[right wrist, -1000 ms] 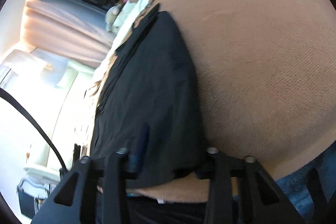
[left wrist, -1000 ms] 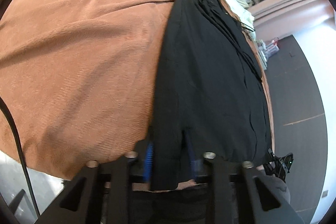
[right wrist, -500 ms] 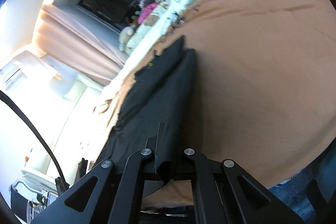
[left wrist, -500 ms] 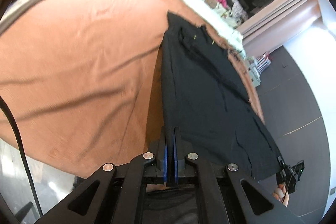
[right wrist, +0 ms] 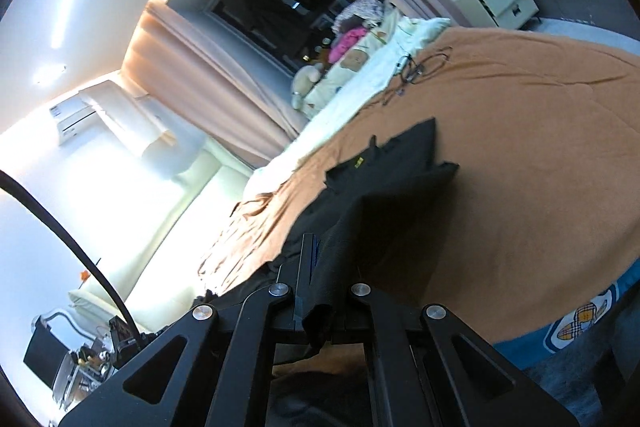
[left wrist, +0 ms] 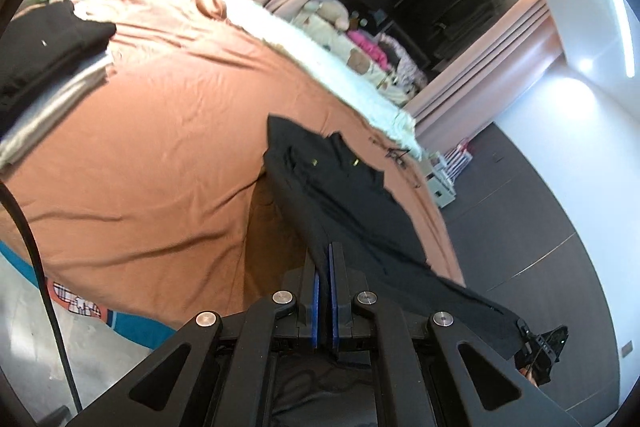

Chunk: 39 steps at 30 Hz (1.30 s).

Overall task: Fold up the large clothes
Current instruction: 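Lift the gripped jacket edge with both tools and fold it over the other half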

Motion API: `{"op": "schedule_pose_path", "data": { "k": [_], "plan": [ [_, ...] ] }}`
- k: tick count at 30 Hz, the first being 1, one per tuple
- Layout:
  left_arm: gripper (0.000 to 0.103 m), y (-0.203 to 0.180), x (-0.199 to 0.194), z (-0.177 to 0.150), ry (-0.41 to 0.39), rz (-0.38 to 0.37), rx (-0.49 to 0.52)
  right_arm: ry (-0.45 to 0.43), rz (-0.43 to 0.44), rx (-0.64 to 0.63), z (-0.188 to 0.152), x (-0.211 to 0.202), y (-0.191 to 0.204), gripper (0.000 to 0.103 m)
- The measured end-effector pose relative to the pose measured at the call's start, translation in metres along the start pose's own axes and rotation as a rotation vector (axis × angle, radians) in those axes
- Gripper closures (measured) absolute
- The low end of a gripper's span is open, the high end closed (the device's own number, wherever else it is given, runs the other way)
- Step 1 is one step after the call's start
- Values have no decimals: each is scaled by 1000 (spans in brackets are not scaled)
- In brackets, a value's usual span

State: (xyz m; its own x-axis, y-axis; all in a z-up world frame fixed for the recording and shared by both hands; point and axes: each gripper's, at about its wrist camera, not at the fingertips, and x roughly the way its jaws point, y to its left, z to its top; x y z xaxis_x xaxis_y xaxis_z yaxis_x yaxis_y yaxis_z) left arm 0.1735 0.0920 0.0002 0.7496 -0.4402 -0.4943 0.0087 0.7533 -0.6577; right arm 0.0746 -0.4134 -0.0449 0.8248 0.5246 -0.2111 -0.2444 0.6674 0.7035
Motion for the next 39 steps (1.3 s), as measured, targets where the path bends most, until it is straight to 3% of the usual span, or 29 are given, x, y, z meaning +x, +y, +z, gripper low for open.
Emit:
{"op": "schedule_pose_path", "data": {
  "k": [8,15,21,29,39],
  "plan": [
    [100,-15,-58,-19,-52,-24,34,-8,36,-21,-15,-10,-3,103],
    [100,-15,-60,-14,-54,-27,45,-5,38,-53,-4,-3,-8,103],
    [100,-19,-39,13,-60,-27,58,-19,29,-73,27,14,-5,103],
    [100,-42,5,76,-89,-18,98,-26,19,-114,73,56,2,103],
    [99,-47,82,144,-68,35,125,-9,-29,-134,119,138,1,103]
  ]
}}
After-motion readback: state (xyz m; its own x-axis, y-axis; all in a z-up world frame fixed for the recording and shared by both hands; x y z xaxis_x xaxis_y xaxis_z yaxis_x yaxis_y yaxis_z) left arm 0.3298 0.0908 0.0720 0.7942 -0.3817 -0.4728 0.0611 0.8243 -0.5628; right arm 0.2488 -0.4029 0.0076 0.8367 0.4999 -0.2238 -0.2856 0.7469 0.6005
